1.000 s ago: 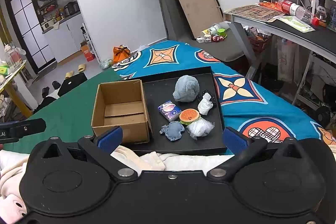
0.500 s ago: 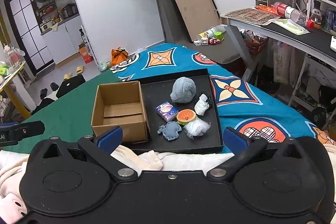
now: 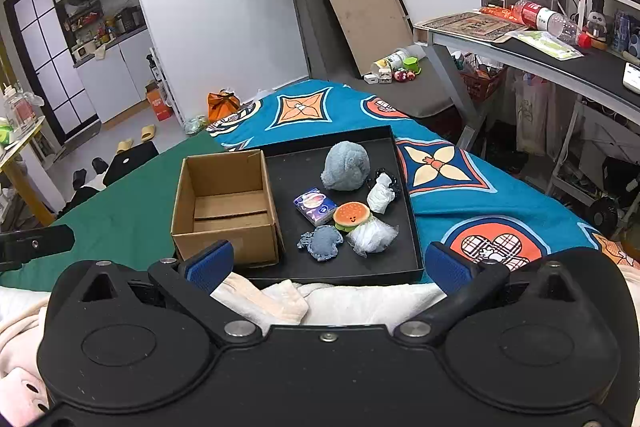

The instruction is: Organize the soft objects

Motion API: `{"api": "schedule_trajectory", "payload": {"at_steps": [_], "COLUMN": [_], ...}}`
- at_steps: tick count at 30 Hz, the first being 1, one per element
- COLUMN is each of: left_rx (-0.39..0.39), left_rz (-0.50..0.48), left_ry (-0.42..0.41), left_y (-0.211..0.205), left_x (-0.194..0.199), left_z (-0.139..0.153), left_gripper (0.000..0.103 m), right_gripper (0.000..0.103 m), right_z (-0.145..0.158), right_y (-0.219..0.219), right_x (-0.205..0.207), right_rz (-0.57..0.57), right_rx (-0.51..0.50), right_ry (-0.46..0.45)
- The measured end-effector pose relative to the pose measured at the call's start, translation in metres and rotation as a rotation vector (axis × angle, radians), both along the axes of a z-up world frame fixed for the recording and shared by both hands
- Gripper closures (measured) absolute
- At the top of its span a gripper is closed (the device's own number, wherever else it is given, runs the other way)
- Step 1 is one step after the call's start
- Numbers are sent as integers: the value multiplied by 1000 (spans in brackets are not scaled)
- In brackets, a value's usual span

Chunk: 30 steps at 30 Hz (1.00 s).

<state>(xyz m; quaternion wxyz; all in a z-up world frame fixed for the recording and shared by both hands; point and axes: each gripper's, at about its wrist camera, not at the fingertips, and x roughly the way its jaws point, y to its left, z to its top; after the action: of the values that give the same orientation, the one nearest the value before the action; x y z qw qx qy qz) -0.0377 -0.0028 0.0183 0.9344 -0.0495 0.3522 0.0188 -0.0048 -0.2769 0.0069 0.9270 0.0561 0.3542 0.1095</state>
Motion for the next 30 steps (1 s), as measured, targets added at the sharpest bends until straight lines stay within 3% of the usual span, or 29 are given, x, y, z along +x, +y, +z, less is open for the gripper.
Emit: {"api": "schedule_trajectory", "payload": {"at_steps": [30], "left_rx": [-2], "left_rz": [11], "left_ry": [6], "left_y": [7], "left_x": [1], "left_z": [-8], "left_gripper": [1], "right_gripper": [0], "right_z": [-3], "right_y": [3], "right_x": [4], "right_rz": [4], "right_rx": [-27], "right_ry": [2]}}
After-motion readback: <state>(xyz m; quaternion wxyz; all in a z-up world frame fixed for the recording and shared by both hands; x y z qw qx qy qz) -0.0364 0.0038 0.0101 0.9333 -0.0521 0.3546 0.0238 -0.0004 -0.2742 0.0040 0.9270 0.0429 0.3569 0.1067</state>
